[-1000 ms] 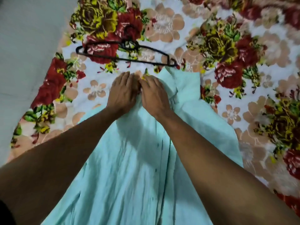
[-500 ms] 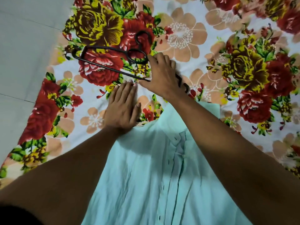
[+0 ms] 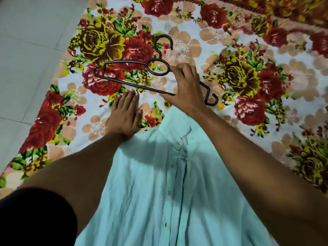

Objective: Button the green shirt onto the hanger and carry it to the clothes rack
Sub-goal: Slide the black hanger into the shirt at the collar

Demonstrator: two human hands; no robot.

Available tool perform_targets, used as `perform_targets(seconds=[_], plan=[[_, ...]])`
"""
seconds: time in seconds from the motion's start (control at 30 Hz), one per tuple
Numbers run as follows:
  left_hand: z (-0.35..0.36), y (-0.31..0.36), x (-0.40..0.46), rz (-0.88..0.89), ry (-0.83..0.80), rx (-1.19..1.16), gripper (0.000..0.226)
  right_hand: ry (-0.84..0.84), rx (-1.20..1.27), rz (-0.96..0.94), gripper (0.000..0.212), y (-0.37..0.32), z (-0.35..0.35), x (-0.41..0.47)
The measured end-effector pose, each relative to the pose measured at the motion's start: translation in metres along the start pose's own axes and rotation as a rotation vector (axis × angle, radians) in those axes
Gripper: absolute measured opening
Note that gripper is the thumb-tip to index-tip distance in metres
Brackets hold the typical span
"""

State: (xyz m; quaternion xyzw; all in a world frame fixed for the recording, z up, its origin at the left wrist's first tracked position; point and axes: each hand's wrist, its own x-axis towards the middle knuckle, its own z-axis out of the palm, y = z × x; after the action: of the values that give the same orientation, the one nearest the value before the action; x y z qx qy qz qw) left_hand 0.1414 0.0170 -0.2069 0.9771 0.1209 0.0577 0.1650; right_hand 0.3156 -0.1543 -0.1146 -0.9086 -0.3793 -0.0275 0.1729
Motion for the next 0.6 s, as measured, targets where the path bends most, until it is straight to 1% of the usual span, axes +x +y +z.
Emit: perform_targets(seconds=[0.07, 0.13, 0.17, 0.23, 0.27, 0.3, 0.33, 0.4, 0.47, 0.5, 0.53, 0.6], plan=[[-0.007, 0.005, -0.001, -0.034, -0.033, -0.022, 0.064, 0.037, 0.014, 0.043, 0.083, 0.001, -0.026, -0.034], [-0.016, 0.013, 0.001, -0.108, -0.061, -0.063, 0.065, 0.066, 0.012, 0.051, 0.081, 0.006, -0.048, -0.071], [-0.022, 0.023, 0.003, -0.155, -0.035, -0.086, 0.062, 0.073, 0.004, 0.057, 0.081, 0.011, -0.057, -0.087], [-0.036, 0.061, -0.004, -0.204, 0.089, -0.130, 0.043, 0.074, 0.004, 0.107, 0.082, 0.022, -0.073, -0.118], [-0.040, 0.086, -0.013, -0.196, 0.132, -0.172, 0.031, 0.091, 0.014, 0.144, 0.083, 0.027, -0.080, -0.132], [-0.041, 0.113, -0.025, -0.155, 0.137, -0.224, 0.025, 0.116, 0.018, 0.183, 0.083, 0.031, -0.086, -0.145], [-0.038, 0.137, -0.037, -0.095, 0.107, -0.263, 0.024, 0.137, 0.017, 0.220, 0.082, 0.034, -0.089, -0.157], [-0.025, 0.172, -0.055, -0.026, -0.021, -0.251, 0.035, 0.157, 0.007, 0.265, 0.081, 0.037, -0.094, -0.177], [-0.012, 0.185, -0.062, -0.092, -0.165, -0.172, 0.049, 0.144, 0.005, 0.306, 0.081, 0.038, -0.097, -0.197], [-0.006, 0.185, -0.063, -0.153, -0.209, -0.145, 0.051, 0.130, 0.004, 0.312, 0.082, 0.039, -0.098, -0.209], [-0.005, 0.180, -0.061, -0.209, -0.235, -0.149, 0.048, 0.115, 0.002, 0.308, 0.084, 0.040, -0.096, -0.216], [0.000, 0.175, -0.064, -0.262, -0.228, -0.203, 0.030, 0.077, -0.022, 0.319, 0.087, 0.043, -0.095, -0.240]])
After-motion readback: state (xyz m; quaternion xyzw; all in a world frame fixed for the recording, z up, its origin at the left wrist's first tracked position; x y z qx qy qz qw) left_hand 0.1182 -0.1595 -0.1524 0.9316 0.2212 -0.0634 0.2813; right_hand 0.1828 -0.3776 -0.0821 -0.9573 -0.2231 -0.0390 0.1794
